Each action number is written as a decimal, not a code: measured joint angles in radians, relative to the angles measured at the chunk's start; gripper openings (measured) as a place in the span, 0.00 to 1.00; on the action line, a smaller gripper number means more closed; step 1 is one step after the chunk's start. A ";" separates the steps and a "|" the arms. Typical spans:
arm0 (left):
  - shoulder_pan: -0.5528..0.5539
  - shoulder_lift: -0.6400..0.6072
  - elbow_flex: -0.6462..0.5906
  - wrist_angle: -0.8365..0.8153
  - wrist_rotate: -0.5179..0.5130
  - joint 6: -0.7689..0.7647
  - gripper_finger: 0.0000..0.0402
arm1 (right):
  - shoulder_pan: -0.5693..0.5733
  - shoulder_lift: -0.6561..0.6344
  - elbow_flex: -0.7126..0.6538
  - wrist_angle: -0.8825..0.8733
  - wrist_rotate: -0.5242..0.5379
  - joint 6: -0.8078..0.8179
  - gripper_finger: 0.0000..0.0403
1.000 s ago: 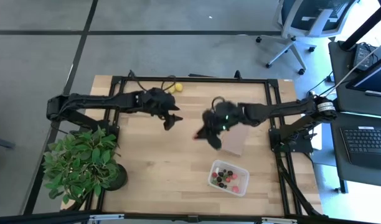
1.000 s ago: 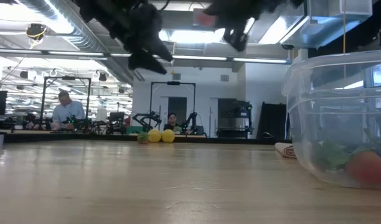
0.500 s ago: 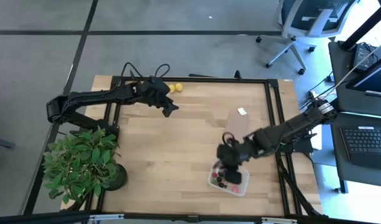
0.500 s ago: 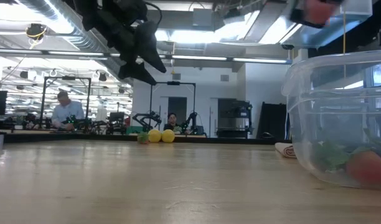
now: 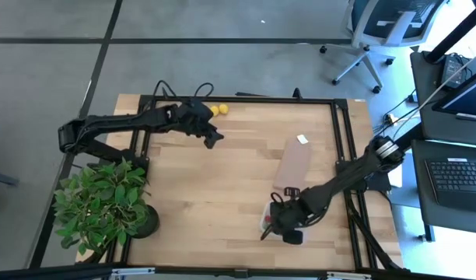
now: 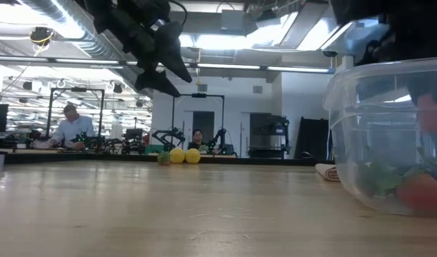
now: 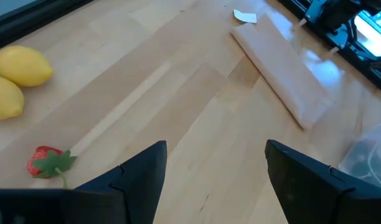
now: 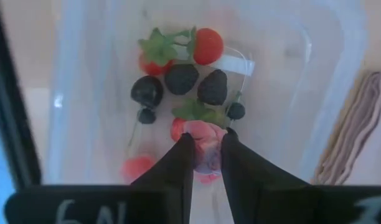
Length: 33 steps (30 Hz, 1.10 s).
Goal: Pick and placing Produce into tupperware
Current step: Put the peach into the transparent container, then put the strawberry into the transparent container
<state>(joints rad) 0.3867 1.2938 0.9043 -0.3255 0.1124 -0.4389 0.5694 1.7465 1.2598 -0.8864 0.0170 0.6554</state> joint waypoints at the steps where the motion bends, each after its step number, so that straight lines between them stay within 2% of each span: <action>1: -0.006 0.000 0.000 0.000 -0.008 0.000 0.65 | 0.000 0.011 0.000 0.001 0.000 0.004 0.19; 17: -0.073 0.000 0.000 -0.004 -0.023 0.003 0.65 | 0.000 0.036 0.000 0.063 -0.066 0.040 0.32; 33: -0.075 0.000 0.000 -0.004 -0.025 0.004 0.65 | -0.002 0.026 0.000 0.073 -0.064 0.008 0.73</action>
<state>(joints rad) 0.3119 1.2942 0.9039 -0.3294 0.0872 -0.4351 0.5678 1.7729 1.2598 -0.8135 -0.0473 0.6638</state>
